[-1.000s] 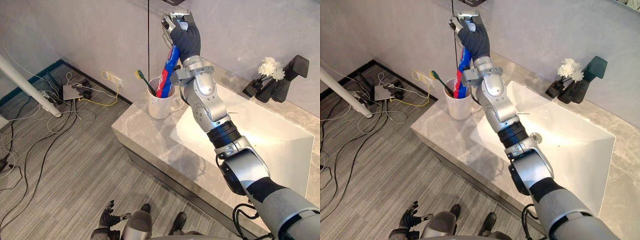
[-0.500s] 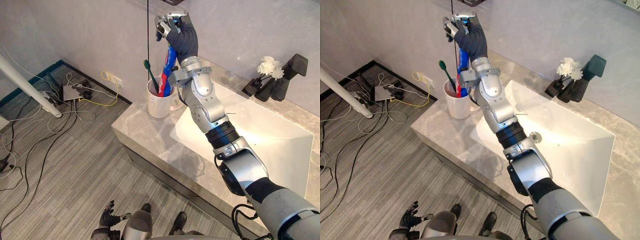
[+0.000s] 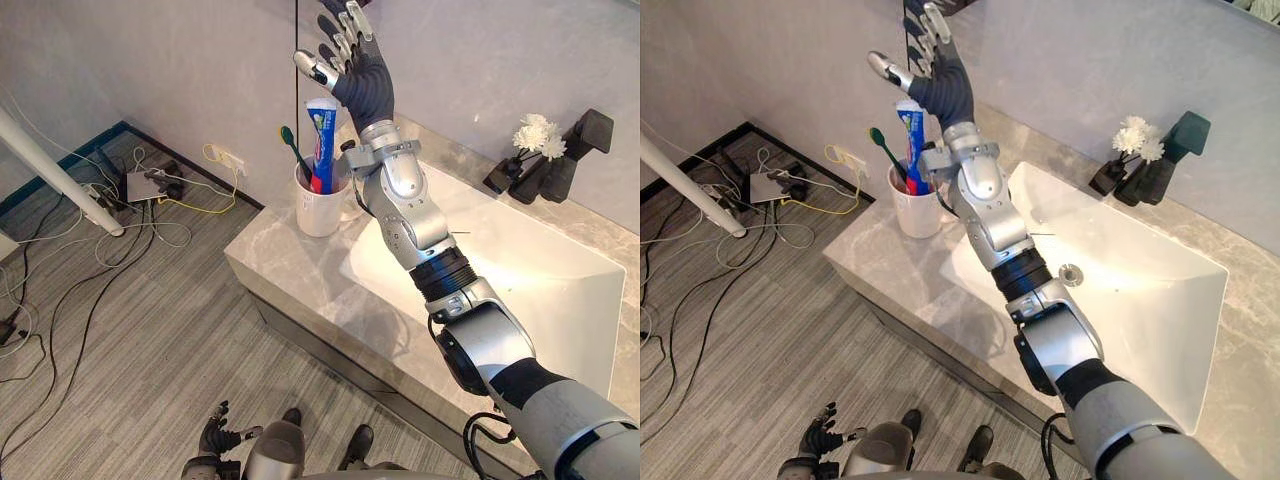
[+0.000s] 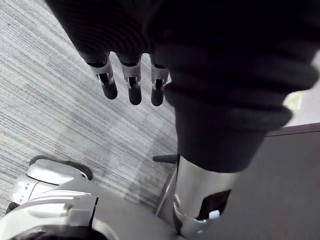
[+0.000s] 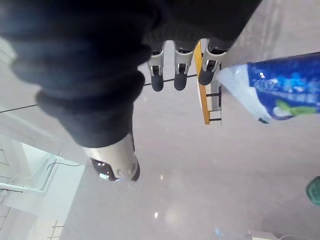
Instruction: Organize washtable
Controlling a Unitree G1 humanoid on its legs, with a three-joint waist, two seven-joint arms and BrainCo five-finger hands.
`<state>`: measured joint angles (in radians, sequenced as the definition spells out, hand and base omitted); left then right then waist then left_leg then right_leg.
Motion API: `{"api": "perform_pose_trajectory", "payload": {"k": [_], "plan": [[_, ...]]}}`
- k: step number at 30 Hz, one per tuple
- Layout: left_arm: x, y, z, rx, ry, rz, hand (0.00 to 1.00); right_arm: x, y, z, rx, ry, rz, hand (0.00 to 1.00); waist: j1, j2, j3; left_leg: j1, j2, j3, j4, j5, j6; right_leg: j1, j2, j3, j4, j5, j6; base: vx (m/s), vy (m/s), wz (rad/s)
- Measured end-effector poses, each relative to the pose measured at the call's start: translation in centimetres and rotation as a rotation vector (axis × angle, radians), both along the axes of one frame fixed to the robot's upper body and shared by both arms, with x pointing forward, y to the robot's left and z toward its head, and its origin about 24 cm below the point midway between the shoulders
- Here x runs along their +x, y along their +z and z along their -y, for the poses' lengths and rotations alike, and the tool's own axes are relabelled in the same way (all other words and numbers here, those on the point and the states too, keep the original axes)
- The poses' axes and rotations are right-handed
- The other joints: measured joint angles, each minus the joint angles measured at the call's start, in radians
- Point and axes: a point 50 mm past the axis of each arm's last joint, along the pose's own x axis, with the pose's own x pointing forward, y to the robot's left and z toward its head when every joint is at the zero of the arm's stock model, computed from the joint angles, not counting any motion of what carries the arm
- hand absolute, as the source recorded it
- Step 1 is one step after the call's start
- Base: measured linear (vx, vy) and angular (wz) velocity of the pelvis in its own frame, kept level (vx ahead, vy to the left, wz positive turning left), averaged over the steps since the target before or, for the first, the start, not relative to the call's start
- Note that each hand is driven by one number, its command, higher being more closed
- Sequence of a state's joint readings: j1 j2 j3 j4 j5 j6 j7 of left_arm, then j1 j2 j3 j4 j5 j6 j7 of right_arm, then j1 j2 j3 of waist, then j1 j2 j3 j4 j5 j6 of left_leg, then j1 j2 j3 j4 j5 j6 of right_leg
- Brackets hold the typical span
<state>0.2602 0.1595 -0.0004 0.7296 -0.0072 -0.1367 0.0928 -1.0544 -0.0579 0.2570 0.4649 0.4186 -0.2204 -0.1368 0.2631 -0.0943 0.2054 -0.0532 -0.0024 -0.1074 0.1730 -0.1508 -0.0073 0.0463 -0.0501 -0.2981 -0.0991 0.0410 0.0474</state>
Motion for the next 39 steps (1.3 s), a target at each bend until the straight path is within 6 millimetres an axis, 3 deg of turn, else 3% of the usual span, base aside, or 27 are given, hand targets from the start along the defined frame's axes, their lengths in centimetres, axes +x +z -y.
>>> {"api": "perform_pose_trajectory", "payload": {"k": [8, 11, 18, 22, 29, 30, 33, 36, 38, 39], "plan": [[0.0, 0.0, 0.0, 0.001, -0.001, -0.001, 0.00, 0.2, -1.0, 0.5, -0.014, -0.034, -0.018, 0.00, -0.003, -0.001, -0.001, 0.011, -0.001, 0.003, 0.000, 0.000, 0.000, 0.002, -0.002, 0.003, 0.013, 0.000, -0.001, 0.00, 0.000, 0.00], [0.0, 0.0, 0.0, 0.001, -0.001, -0.001, 0.00, -0.3, -0.3, 1.0, -0.035, -0.045, 0.029, 0.00, -0.005, -0.003, -0.002, 0.014, 0.000, 0.007, 0.000, 0.000, 0.000, 0.004, -0.002, 0.006, 0.014, 0.000, -0.001, 0.00, 0.000, 0.00], [-0.7, -0.3, -0.5, 0.012, 0.006, -0.031, 0.00, -4.5, 4.6, 4.3, -0.173, -0.106, 0.398, 0.00, -0.049, -0.016, -0.021, 0.043, 0.002, 0.032, -0.021, 0.002, 0.000, 0.012, -0.003, 0.031, 0.014, 0.000, -0.001, 0.00, 0.014, -0.10], [-1.4, -0.7, -0.6, 0.020, 0.001, -0.068, 0.00, -6.7, 5.2, 6.5, -0.204, -0.151, 0.534, 0.00, -0.083, -0.020, -0.055, 0.057, 0.002, 0.042, -0.037, 0.002, 0.001, 0.012, -0.004, 0.046, 0.014, 0.000, -0.001, 0.03, 0.019, -0.13], [-2.1, -1.0, -0.8, 0.020, 0.003, -0.097, 0.00, -10.8, 4.8, 15.5, -0.059, -0.478, 0.657, 0.00, -0.122, -0.018, -0.075, 0.080, 0.001, 0.067, -0.066, 0.009, 0.006, 0.011, -0.006, 0.060, 0.015, 0.000, 0.000, 0.00, 0.015, -0.08], [-2.3, -1.1, -0.8, 0.023, -0.002, -0.108, 0.00, -12.0, 4.3, 17.8, -0.046, -0.584, 0.668, 0.00, -0.135, -0.016, -0.080, 0.084, 0.002, 0.073, -0.072, 0.009, 0.006, 0.011, -0.006, 0.068, 0.015, 0.000, 0.000, 0.00, 0.017, -0.11], [-2.5, -1.3, -0.7, 0.032, -0.021, -0.123, 0.00, -14.1, 3.4, 21.8, -0.009, -0.781, 0.679, 0.00, -0.149, -0.012, -0.098, 0.088, 0.002, 0.085, -0.085, 0.011, 0.009, 0.001, -0.006, 0.083, 0.014, 0.000, 0.000, 0.01, 0.018, -0.18], [-3.2, -1.7, -0.5, 0.012, -0.027, -0.160, 0.00, -16.8, 0.7, 27.1, 0.028, -1.047, 0.583, 0.00, -0.195, 0.004, -0.120, 0.099, 0.002, 0.093, -0.103, 0.012, 0.011, -0.001, -0.006, 0.091, 0.014, 0.000, 0.000, 0.02, 0.012, -0.12], [-3.3, -1.8, -0.5, 0.007, -0.029, -0.166, 0.00, -17.4, -1.3, 29.1, 0.039, -1.129, 0.486, 0.00, -0.201, 0.008, -0.129, 0.099, 0.002, 0.102, -0.107, 0.012, 0.011, -0.007, -0.006, 0.101, 0.012, 0.000, 0.000, 0.01, 0.013, -0.19], [-3.4, -1.8, -0.4, -0.003, -0.025, -0.173, 0.00, -18.0, -4.1, 31.0, 0.080, -1.210, 0.355, 0.00, -0.210, 0.011, -0.139, 0.097, 0.003, 0.110, -0.113, 0.012, 0.012, -0.015, -0.004, 0.109, 0.012, 0.000, 0.001, 0.02, 0.003, -0.16]]}}
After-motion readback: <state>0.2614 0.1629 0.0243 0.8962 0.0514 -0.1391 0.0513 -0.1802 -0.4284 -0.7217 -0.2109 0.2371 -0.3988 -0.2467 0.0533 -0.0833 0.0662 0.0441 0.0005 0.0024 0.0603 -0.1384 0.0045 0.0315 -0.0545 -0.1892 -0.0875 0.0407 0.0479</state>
